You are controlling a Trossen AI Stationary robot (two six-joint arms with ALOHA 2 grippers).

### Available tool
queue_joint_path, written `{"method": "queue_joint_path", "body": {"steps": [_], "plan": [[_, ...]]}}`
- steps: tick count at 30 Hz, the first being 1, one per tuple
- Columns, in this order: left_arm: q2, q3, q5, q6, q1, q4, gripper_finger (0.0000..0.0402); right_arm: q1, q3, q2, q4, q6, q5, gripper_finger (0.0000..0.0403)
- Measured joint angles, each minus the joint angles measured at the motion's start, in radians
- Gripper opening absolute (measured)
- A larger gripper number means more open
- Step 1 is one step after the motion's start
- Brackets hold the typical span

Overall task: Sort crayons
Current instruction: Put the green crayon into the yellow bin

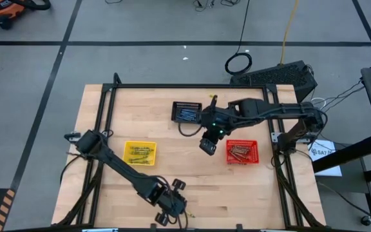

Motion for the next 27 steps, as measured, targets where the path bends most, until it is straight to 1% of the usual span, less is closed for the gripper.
{"method": "queue_joint_path", "body": {"steps": [5, 8, 14, 17, 21, 27], "plan": [[0.055, 0.033, 0.000, -0.012, -0.001, 0.022, 0.0080, 0.024, 0.000, 0.000, 0.004, 0.039, 0.044, 0.0087], [0.075, 0.033, 0.024, -0.026, -0.002, 0.062, 0.0080, 0.037, 0.000, 0.000, 0.005, 0.053, 0.049, 0.0087], [0.111, 0.034, 0.053, -0.026, -0.009, 0.085, 0.0080, 0.059, 0.000, 0.001, 0.012, 0.058, 0.049, 0.0087], [0.133, 0.034, 0.047, -0.026, -0.009, 0.081, 0.0080, 0.067, 0.000, 0.001, 0.017, 0.071, 0.050, 0.0087], [0.149, 0.035, 0.000, -0.026, -0.006, 0.080, 0.0080, 0.074, 0.000, 0.001, 0.022, 0.072, 0.050, 0.0087], [0.146, 0.035, 0.004, -0.026, 0.000, 0.078, 0.0080, 0.077, 0.000, 0.001, 0.020, 0.076, 0.047, 0.0087]]}}
